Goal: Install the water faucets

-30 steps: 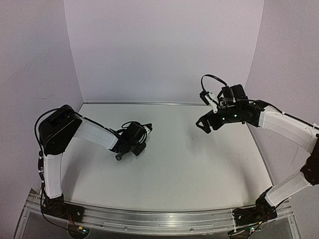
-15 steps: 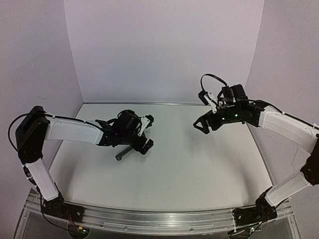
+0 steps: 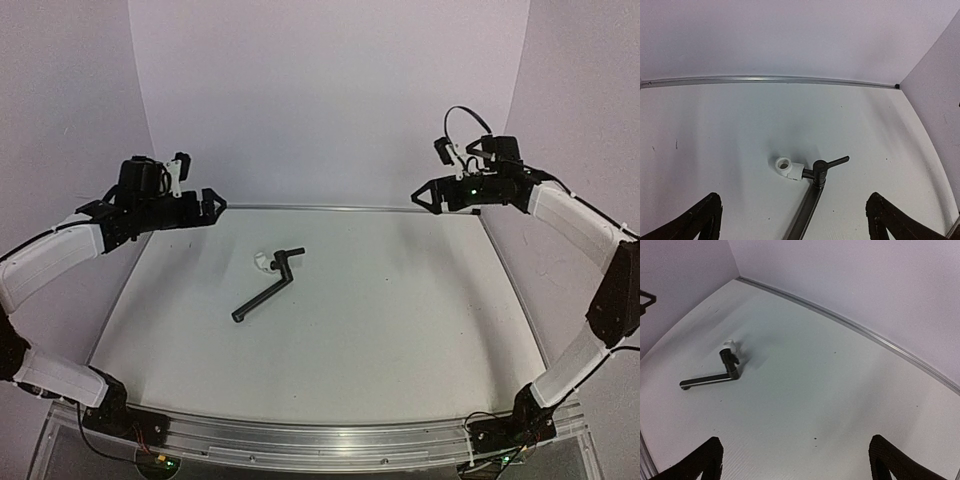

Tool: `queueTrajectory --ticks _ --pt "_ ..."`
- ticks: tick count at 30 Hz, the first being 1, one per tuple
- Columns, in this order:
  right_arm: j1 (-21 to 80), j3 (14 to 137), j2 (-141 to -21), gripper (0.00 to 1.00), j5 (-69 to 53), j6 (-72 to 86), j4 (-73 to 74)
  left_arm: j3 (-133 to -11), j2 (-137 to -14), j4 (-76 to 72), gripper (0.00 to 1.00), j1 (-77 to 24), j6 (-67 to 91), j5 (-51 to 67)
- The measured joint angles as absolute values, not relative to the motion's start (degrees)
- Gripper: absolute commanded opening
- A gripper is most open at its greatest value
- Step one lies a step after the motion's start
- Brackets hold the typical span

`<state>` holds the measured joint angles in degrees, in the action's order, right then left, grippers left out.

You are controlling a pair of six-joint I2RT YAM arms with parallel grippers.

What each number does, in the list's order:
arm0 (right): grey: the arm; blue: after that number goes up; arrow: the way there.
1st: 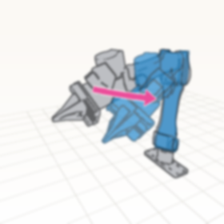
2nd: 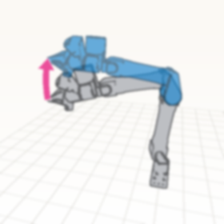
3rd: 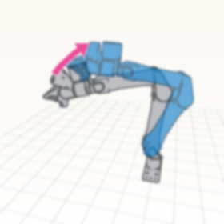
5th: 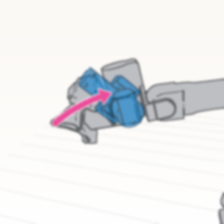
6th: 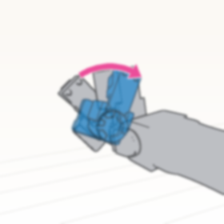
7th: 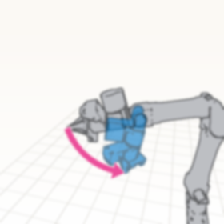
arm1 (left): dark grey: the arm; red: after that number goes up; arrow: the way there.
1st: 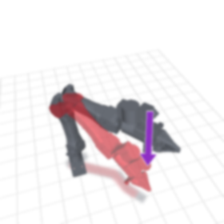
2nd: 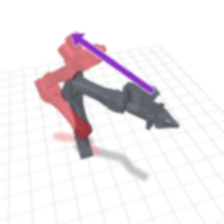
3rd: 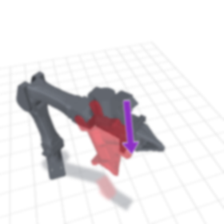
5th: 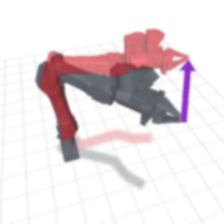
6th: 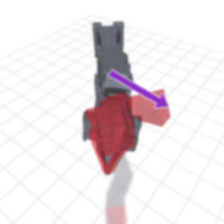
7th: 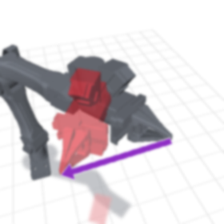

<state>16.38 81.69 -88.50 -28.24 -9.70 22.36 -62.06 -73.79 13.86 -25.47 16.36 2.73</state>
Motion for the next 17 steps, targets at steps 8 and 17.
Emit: queueTrajectory --ticks 8,17 --pt "-1.12 83.97 -95.75 0.98 -33.35 -9.20 21.70 -56.81 -70.16 20.72 1.00 -6.58 23.11 7.38" --pt "-6.40 76.70 -97.38 0.98 -34.40 -11.72 21.06 -52.17 -74.43 24.02 1.00 -5.93 28.61 4.16"
